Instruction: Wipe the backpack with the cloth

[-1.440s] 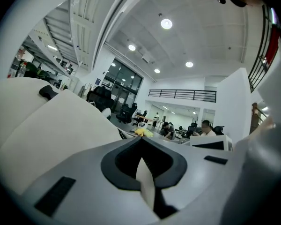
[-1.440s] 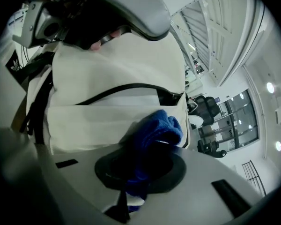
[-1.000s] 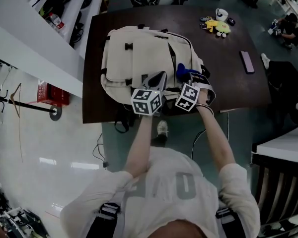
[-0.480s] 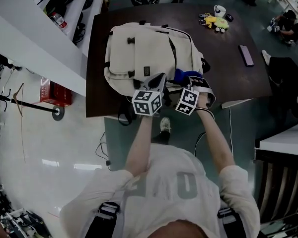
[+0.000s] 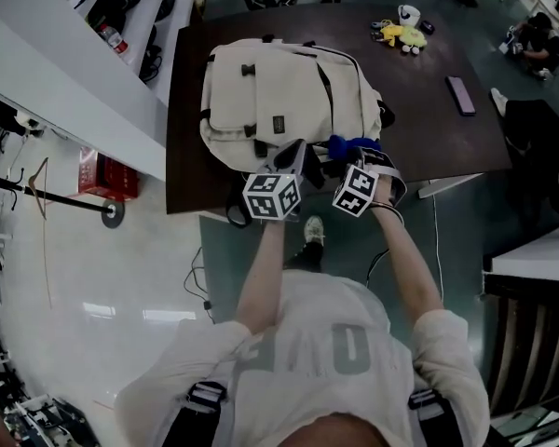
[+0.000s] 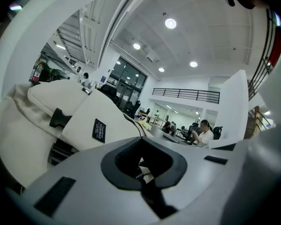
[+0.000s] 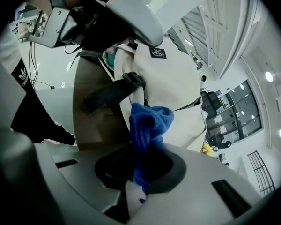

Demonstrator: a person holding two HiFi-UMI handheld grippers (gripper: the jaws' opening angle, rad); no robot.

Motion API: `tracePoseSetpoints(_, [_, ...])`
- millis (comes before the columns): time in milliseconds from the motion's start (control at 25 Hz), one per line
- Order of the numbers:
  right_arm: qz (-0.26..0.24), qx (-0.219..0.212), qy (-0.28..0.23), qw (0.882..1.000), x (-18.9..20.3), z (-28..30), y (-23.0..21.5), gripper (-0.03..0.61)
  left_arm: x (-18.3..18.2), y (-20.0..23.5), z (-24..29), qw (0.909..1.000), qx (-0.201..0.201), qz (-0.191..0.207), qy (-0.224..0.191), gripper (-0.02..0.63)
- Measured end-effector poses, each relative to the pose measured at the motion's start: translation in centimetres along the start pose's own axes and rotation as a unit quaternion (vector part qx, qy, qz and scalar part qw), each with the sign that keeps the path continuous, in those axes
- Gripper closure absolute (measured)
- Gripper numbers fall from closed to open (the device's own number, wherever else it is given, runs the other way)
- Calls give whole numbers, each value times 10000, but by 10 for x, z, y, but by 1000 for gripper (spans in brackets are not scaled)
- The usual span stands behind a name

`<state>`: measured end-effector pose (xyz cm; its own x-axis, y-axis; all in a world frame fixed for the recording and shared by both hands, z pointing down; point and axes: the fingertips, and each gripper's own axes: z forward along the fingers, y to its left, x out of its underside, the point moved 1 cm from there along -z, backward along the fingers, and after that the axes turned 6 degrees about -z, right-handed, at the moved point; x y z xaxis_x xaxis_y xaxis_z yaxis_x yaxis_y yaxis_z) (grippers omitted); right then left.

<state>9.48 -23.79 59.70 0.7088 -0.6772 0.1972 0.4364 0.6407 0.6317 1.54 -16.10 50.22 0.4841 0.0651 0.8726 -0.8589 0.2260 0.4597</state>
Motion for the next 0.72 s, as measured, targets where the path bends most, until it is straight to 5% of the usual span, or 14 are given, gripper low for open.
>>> tracePoseSetpoints(80, [291,-26,-80,9995,-1,-5,-6,537,-5,-6,-6,9999,56,-78,-115,609])
tracePoseSetpoints(200, [1799,317,-637,9811,-9,-41,-35,537,-21,-26,-22,9992,188,116,-330,609])
tracePoseSetpoints(320, [3401,762,-1481,9255,-22,-94,-57,537,-48,-46,-54,9966,210,317,-727,609])
tracePoseSetpoints(480, [5135,816,-2736,8092,-31,-161,-52,537,-81,-66,-106,9912,98,598,-1180,609])
tracePoseSetpoints(520, [5330,775,-2983,7880,-32,-175,-49,537,-90,-70,-117,9894,64,643,-1302,609])
tracePoseSetpoints(560, [5418,742,-3166,7751,-34,-188,-46,537,-99,-72,-128,9873,32,651,-1452,609])
tracePoseSetpoints(720, [5434,856,-3559,7555,-40,-229,-37,537,-133,-86,-169,9766,14,666,-2046,609])
